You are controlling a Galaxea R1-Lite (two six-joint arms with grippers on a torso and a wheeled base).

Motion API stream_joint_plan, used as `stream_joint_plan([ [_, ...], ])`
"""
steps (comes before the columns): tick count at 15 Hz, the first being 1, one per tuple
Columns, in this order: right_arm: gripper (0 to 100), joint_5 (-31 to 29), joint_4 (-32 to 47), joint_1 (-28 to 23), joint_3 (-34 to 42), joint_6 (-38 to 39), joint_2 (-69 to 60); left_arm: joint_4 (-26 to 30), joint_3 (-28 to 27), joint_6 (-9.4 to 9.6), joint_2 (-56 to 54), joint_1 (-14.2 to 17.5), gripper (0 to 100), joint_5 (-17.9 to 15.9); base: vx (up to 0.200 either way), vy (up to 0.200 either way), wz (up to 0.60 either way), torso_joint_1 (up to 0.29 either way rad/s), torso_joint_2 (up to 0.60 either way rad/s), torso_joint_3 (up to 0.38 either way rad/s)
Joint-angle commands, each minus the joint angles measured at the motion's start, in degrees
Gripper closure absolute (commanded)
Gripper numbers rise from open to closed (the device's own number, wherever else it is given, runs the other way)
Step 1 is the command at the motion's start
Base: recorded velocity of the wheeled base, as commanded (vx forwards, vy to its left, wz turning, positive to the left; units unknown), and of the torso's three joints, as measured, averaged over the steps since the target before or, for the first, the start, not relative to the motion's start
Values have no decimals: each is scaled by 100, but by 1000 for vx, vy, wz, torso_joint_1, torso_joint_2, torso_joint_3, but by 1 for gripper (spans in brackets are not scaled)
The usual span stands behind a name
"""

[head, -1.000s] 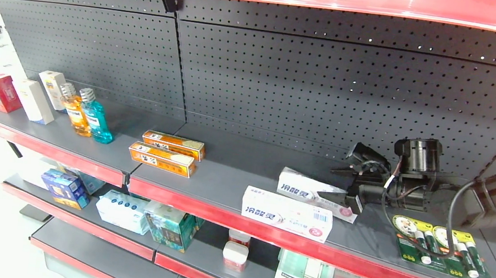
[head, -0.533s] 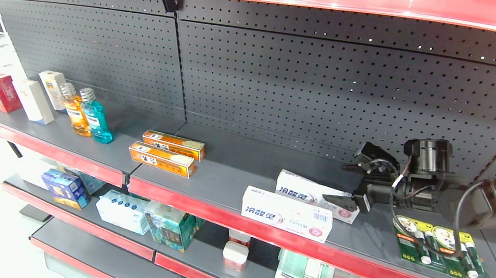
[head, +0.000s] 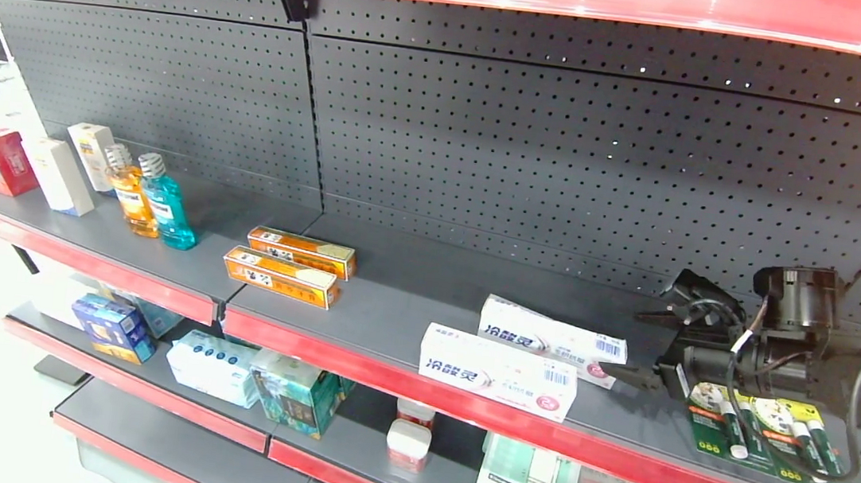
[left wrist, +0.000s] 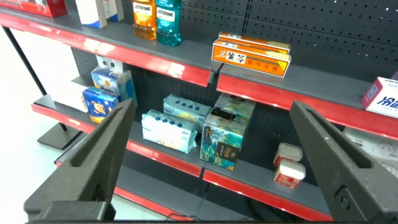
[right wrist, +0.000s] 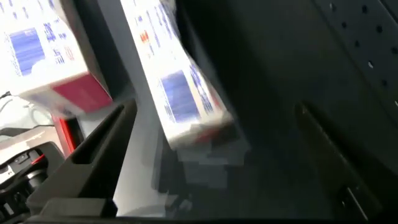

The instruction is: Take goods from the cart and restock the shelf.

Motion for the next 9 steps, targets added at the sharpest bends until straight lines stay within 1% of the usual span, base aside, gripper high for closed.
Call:
stream_joint_plan([
  [1,0,5,-1,-92,120,-5,-169,-2,0,-1,0,2,0,4,0,0,0,0,0,0],
  [3,0,-22,-1,-101,146,57,-143,-2,0,-1,0,2,0,4,0,0,0,0,0,0],
  [6,0,-250,-9,-75,146,101,-11,-2,-9,-1,0,2,0,4,0,0,0,0,0,0],
  [9,0,-250,-9,-75,146,224,42,-2,0,-1,0,2,0,4,0,0,0,0,0,0],
])
